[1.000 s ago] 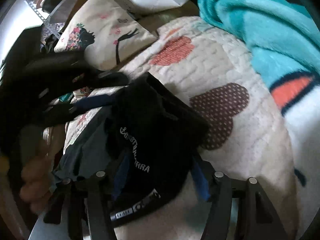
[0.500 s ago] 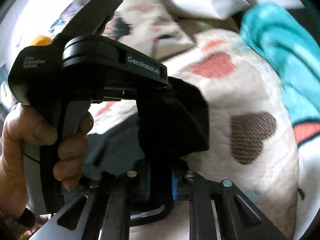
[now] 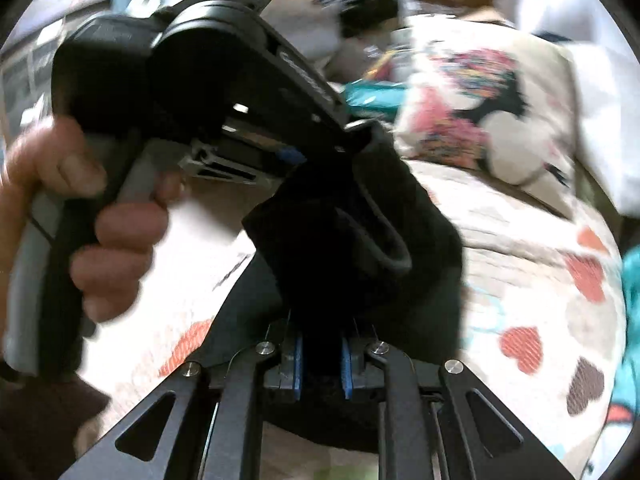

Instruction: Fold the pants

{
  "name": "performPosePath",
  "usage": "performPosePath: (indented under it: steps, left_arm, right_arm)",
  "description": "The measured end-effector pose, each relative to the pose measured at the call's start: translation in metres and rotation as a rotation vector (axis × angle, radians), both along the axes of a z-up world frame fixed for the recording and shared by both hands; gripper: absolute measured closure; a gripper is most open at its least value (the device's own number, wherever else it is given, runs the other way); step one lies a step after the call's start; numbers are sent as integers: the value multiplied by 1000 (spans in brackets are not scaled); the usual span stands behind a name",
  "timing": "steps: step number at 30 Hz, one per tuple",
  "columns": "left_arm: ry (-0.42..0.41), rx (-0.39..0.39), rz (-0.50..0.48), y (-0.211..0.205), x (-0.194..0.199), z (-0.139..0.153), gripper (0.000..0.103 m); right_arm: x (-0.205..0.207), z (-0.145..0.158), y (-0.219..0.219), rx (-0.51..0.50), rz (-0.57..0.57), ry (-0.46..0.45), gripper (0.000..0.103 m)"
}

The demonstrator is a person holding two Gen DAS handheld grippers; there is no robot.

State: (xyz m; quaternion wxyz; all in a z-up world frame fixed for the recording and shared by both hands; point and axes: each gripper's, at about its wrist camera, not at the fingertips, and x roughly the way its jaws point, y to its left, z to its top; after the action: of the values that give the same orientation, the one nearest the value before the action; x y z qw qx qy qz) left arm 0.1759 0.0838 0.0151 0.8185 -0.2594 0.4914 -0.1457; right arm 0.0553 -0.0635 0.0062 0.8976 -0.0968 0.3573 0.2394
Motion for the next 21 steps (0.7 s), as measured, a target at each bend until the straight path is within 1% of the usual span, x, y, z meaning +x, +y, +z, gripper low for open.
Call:
performPosePath:
  steps: [1,3,4,6,7,8,9,10,12,14,16,17,18,20,21]
  left_arm:
    - [27,0,34,14,-3,-9,91]
    - [70,-2,98,41,-11,-25,91]
    - [78,-10,115,49,-14,-28,91]
    - [99,-57,183,71,-25,-36,80]
    - [105,-75,207,76,-28,-39,77]
    - [115,-109,254,86,-34,-43,74]
    - [116,-138,280,90,-39,-45,74]
    - [114,-157,289,93,-42,-45,74]
    - [107,-171,295,90,-48,-44,73]
    - [91,-149,276,79,-49,-40,71]
    - [74,-112,251,68,-50,-35,66]
    - [59,-102,237,63,-49,-32,60]
    - [40,-100,219,55,-47,-29,54]
    - [23,-100,194,44,-43,-26,48]
    - [11,-99,179,38,-41,-24,46]
  right_arm:
    - [0,-7,10,-34,20,10,85]
    - [0,-24,24,-106,42,22,84]
    - [-3,-31,28,-139,43,22,84]
    - [-6,-35,28,-168,31,10,83]
    - [-7,-33,28,-169,27,6,80]
    - [-9,-32,27,-165,32,8,58]
    - [-14,-28,24,-143,52,15,41]
    - [-21,-25,25,-131,72,7,22]
    - [-37,-16,34,-153,124,-30,21]
    - [-52,-19,46,-183,195,-26,21]
    - [-70,-23,55,-203,263,-12,22]
    - [-77,-23,57,-211,280,-15,22]
    - [-84,-22,56,-214,290,-22,22]
    - [-89,-18,48,-207,280,-21,22]
    - [-90,-16,40,-200,258,-15,22]
